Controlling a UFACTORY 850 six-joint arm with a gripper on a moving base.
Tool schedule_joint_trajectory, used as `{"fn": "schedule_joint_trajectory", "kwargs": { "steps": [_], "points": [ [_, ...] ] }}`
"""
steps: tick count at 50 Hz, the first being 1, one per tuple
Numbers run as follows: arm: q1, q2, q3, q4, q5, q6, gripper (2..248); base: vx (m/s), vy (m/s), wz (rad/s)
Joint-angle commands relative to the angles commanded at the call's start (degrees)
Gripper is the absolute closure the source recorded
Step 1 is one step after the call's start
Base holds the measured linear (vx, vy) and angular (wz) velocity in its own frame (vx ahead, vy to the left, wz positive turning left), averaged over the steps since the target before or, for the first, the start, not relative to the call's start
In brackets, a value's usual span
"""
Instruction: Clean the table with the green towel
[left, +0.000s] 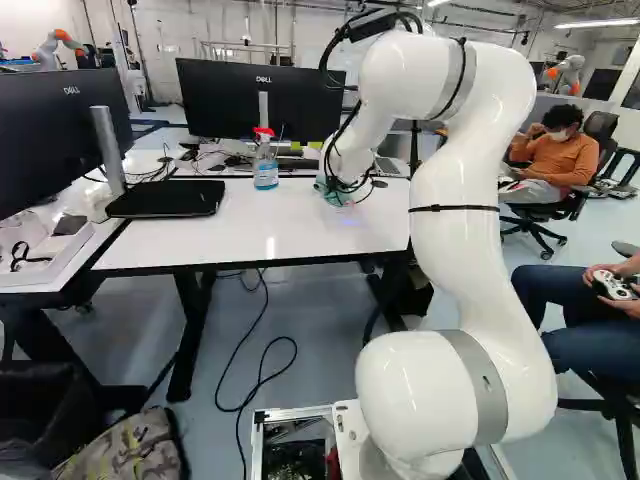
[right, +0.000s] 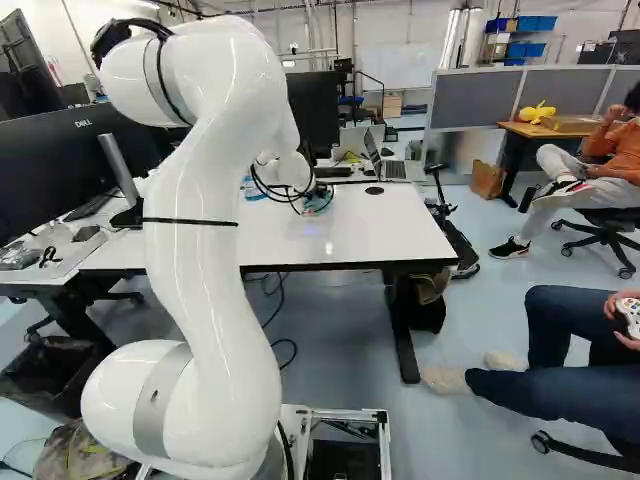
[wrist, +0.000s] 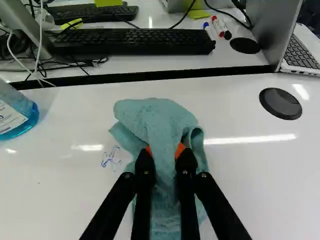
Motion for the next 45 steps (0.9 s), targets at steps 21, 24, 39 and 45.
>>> {"fn": "schedule_joint_trajectory", "kwargs": {
  "steps": [21,24,39,45],
  "points": [
    [1.55,4.32,5.81,0.00,0.00,0.00,194,0.000,0.000,0.000],
    [1.94,4.72,6.33,0.00,0.00,0.00,194,0.000,0.000,0.000],
    [4.22,4.68,6.27,0.00,0.00,0.00,194,0.000,0.000,0.000],
    [5.12,4.10,5.50,0.00,0.00,0.00,194,0.000,0.000,0.000]
  ]
}}
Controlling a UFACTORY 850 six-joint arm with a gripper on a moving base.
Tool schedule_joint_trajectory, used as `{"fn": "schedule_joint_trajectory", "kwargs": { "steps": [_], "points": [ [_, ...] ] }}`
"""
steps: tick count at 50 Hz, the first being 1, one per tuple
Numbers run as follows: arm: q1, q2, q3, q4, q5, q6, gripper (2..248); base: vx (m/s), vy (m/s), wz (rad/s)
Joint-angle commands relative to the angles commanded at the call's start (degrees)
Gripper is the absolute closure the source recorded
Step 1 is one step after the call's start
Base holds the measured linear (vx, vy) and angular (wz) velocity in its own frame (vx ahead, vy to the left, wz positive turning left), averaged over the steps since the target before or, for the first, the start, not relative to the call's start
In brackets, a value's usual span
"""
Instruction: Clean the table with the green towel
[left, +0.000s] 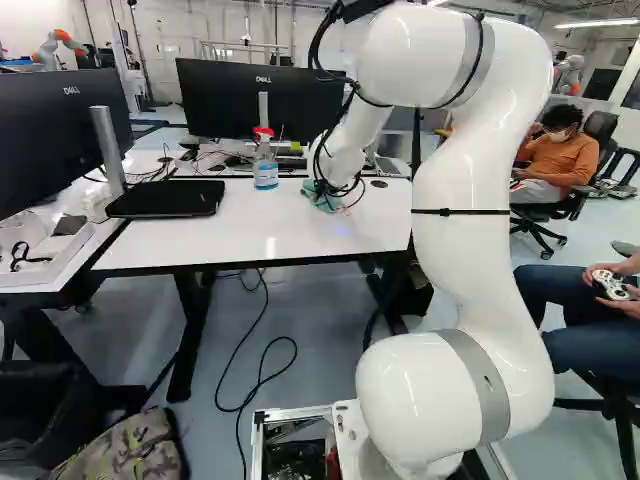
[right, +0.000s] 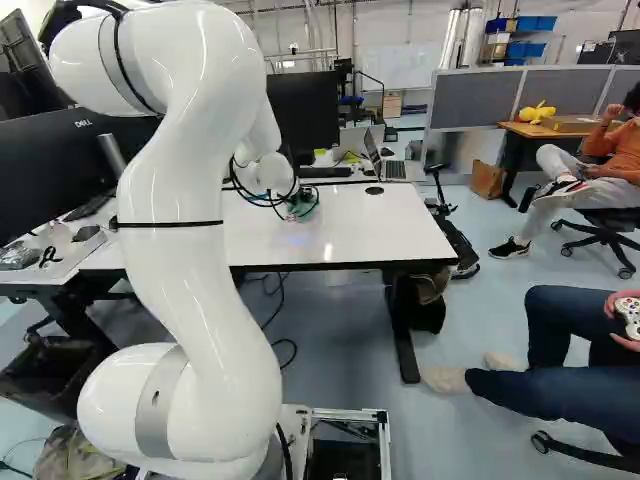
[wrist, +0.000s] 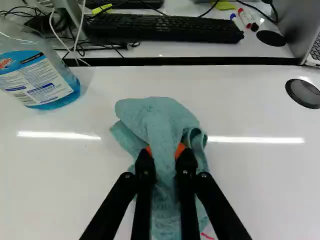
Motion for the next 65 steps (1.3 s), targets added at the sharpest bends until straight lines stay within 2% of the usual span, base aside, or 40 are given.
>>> {"fn": "schedule_joint_trajectory", "kwargs": {
  "steps": [13,30,46,57,65],
  "points": [
    [1.50,-2.38,-3.19,0.00,0.00,0.00,194,0.000,0.000,0.000],
    [1.72,-6.37,-8.61,0.00,0.00,0.00,194,0.000,0.000,0.000],
    [0.64,-9.43,-12.86,0.00,0.00,0.00,194,0.000,0.000,0.000],
    [-0.81,-8.94,-12.17,0.00,0.00,0.00,194,0.000,0.000,0.000],
    [-0.88,-8.88,-12.09,0.00,0.00,0.00,194,0.000,0.000,0.000]
  ]
}}
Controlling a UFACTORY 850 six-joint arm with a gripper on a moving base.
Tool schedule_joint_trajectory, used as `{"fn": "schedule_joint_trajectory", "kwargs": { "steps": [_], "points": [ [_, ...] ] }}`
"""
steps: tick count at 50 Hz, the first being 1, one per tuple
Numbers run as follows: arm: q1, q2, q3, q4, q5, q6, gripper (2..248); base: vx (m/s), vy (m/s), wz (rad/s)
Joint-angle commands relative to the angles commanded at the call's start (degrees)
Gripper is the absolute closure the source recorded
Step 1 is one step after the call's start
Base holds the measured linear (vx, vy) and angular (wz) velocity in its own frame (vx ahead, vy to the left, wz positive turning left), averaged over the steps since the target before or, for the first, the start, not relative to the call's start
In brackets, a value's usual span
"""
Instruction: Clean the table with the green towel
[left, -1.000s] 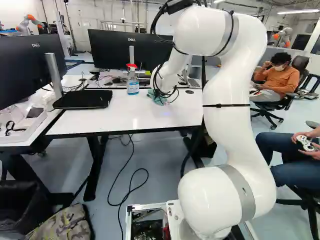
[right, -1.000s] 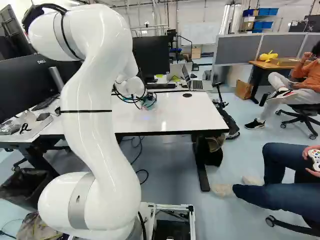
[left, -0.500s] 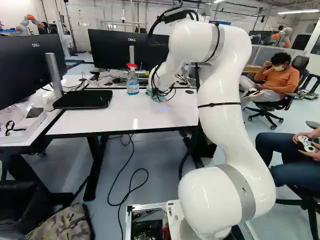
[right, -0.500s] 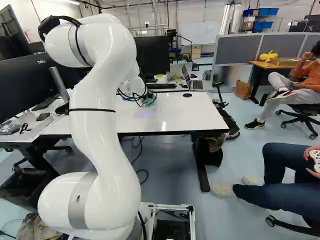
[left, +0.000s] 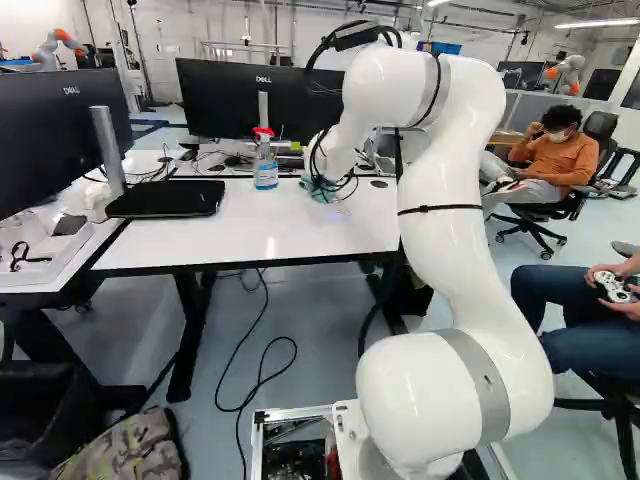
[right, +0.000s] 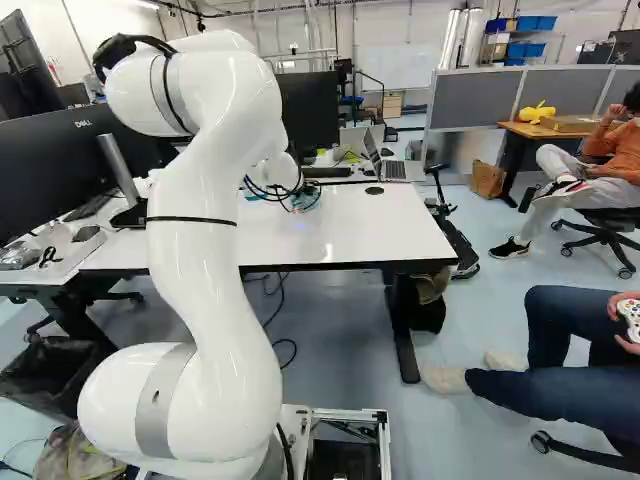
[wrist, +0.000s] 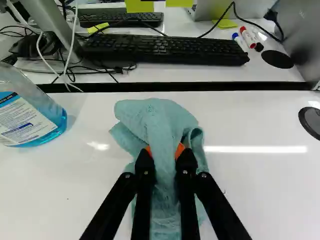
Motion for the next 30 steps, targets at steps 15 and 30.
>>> {"fn": "schedule_joint_trajectory", "kwargs": {
  "steps": [15,30],
  "points": [
    [0.02,1.32,0.36,0.00,-0.35,0.00,194,0.000,0.000,0.000],
    [0.38,3.19,0.80,0.00,-3.15,0.00,194,0.000,0.000,0.000]
  ]
}}
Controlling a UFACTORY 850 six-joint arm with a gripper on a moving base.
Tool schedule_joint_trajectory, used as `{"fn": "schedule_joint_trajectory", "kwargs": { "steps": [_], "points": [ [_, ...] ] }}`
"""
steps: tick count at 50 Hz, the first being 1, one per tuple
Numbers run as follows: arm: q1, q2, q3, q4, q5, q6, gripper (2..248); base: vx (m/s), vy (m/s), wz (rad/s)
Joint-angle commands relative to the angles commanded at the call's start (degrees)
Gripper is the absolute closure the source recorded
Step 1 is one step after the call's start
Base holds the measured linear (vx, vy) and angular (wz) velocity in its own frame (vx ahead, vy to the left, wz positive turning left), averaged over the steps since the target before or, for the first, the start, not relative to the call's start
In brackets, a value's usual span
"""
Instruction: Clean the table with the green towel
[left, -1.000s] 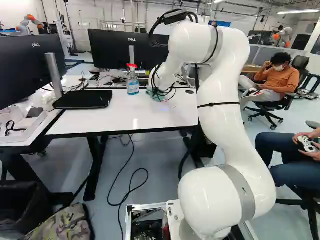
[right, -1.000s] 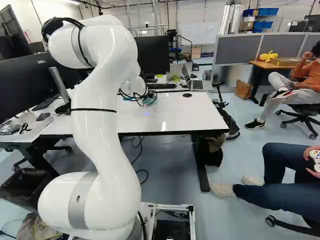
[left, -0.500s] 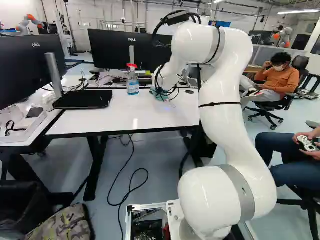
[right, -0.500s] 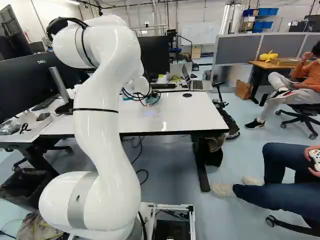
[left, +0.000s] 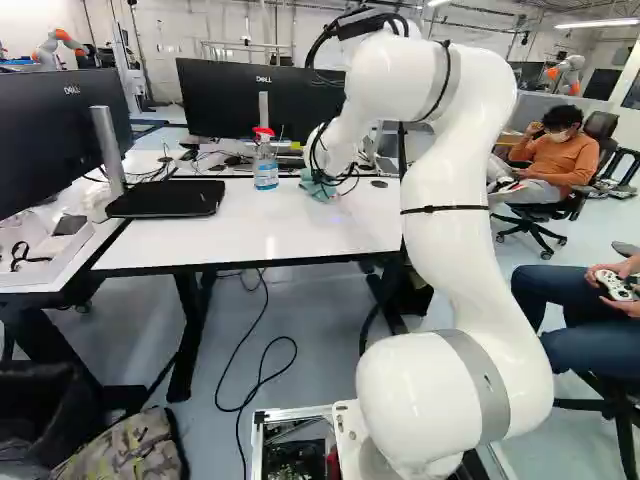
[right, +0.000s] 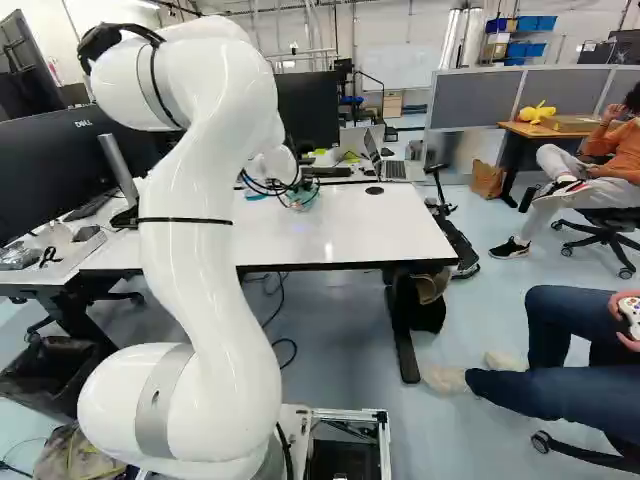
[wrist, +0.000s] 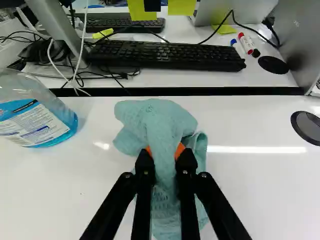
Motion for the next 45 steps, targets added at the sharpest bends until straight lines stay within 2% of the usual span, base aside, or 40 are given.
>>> {"fn": "schedule_joint_trajectory", "kwargs": {
  "steps": [45],
  "points": [
    [2.25,6.23,1.78,0.00,-16.78,0.00,194,0.000,0.000,0.000]
  ]
}}
